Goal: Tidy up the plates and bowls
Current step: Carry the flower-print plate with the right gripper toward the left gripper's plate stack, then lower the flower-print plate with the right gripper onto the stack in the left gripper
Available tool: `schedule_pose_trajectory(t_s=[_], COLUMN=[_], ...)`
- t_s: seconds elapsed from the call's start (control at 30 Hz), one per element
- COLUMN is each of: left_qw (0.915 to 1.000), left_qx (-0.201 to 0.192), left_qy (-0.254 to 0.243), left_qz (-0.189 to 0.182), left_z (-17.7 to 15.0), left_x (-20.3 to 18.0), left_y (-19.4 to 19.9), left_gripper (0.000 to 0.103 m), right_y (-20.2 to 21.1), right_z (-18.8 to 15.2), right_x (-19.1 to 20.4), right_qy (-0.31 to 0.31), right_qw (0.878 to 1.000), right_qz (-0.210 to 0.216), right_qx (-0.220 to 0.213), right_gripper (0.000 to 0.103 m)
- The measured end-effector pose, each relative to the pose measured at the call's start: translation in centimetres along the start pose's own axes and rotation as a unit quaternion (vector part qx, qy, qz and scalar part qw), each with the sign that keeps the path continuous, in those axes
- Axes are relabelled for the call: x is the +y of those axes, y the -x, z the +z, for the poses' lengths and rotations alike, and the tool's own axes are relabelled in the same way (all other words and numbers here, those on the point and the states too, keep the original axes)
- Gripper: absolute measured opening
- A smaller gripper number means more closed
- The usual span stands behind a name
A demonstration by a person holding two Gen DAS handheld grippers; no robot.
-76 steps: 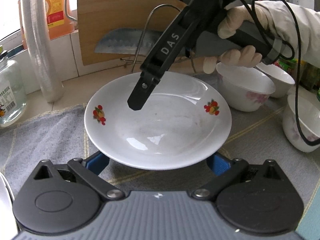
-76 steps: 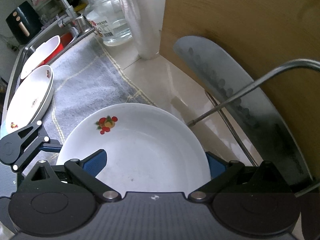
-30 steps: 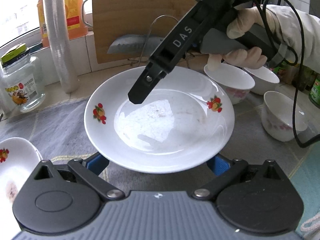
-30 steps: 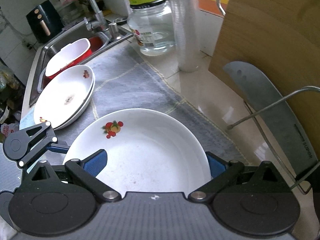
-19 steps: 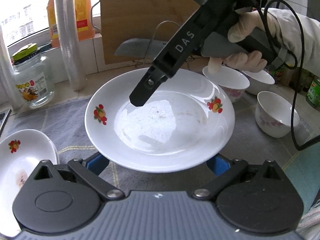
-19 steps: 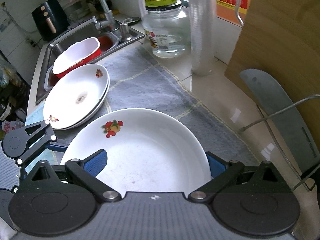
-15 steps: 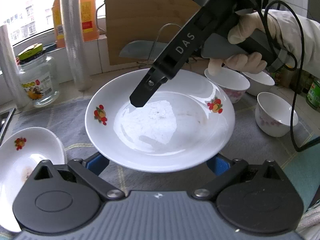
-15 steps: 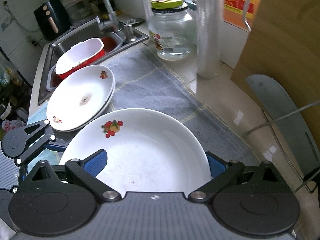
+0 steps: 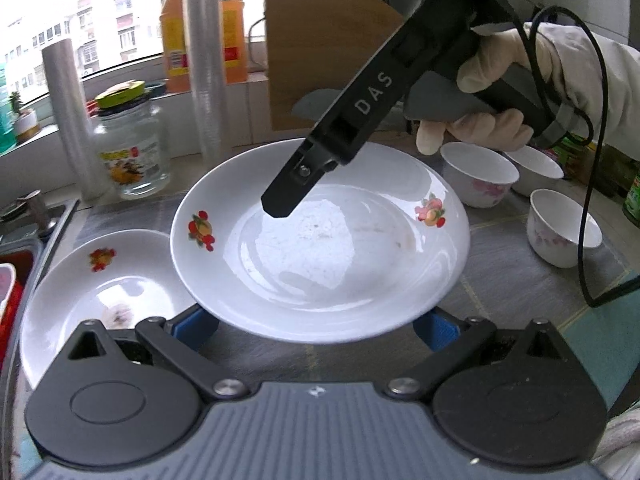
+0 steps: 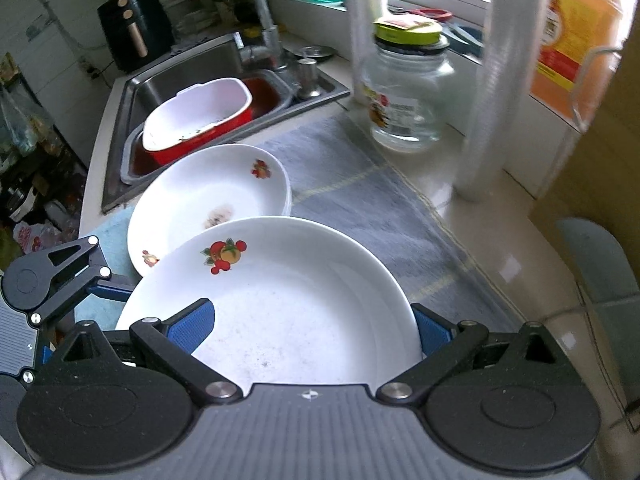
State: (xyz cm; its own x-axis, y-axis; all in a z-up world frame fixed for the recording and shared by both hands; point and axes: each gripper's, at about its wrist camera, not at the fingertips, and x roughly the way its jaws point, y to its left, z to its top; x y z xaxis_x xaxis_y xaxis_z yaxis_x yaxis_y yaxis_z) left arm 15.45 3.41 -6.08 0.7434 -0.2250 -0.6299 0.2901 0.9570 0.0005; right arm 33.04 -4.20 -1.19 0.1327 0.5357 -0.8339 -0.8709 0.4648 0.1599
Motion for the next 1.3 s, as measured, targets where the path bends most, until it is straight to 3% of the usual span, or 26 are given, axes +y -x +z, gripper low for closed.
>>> schedule_pose_trajectory(t_s=[0.67,1.3], left_qw=[0.9985,0.9966], left_qx=[-0.004,0.009], left_qy=[0.036,0.057], left_qz=[0.042,0.060], left_z=[-2.4,-3.1], left_x=[6.3,10.3], left_y=[3.1,2.4], left_gripper=[0.102,0.102], right_y=[-5.3,-9.1], right_z=[5.9,8.5], right_x=[5.2,5.7], right_qy=[0.040,0.044], right_qw=[0.999,0.998], right_qz=[0.026,0.043], right_qx=[0.009,0.028], right_gripper=[0.103,0.103])
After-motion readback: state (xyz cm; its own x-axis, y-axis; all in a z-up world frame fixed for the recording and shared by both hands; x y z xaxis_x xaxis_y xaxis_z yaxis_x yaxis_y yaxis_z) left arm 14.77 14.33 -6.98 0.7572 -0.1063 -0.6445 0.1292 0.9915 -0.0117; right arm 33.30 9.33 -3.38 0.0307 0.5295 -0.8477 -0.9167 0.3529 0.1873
